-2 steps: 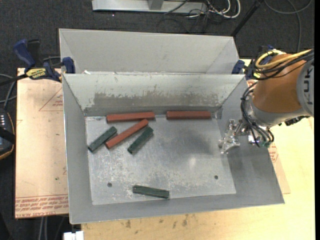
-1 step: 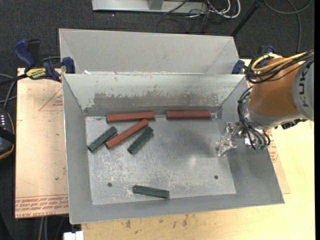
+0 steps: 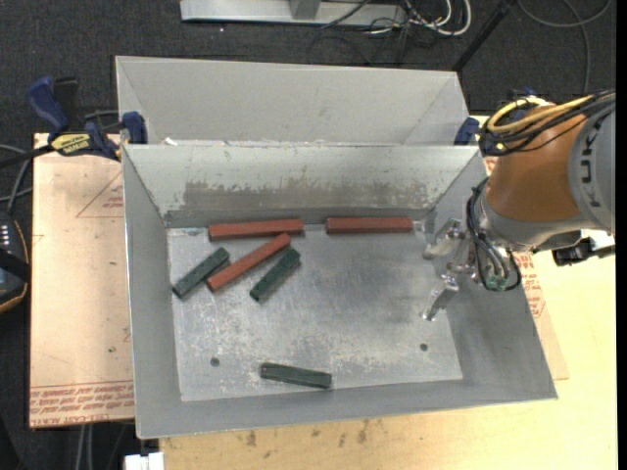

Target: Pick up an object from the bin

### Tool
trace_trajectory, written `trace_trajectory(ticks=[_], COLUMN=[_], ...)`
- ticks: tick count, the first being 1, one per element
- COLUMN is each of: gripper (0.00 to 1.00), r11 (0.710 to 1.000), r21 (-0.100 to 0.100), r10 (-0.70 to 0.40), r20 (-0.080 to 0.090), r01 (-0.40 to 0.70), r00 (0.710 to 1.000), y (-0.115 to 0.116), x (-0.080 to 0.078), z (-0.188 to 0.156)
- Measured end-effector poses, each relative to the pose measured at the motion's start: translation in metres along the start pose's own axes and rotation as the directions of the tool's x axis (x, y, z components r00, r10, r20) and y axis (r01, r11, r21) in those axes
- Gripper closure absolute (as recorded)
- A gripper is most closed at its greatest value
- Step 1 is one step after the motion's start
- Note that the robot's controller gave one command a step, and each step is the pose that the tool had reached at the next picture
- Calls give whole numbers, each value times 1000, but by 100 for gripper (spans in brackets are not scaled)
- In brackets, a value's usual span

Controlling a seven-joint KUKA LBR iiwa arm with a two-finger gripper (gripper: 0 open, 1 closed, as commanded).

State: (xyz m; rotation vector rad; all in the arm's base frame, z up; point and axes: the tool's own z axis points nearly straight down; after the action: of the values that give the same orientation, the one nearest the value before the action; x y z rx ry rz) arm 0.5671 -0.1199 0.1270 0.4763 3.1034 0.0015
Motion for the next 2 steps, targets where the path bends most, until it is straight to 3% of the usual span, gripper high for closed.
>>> trace_trajectory(ticks=[1,2], gripper=[0,0], r11=[1000,999], r21=[0,-1], r10=[-1,53], r20=[0,3], r01=[1,-53], r00=[1000,999], y=[1,4], x=[0,-21], z=[-1,18])
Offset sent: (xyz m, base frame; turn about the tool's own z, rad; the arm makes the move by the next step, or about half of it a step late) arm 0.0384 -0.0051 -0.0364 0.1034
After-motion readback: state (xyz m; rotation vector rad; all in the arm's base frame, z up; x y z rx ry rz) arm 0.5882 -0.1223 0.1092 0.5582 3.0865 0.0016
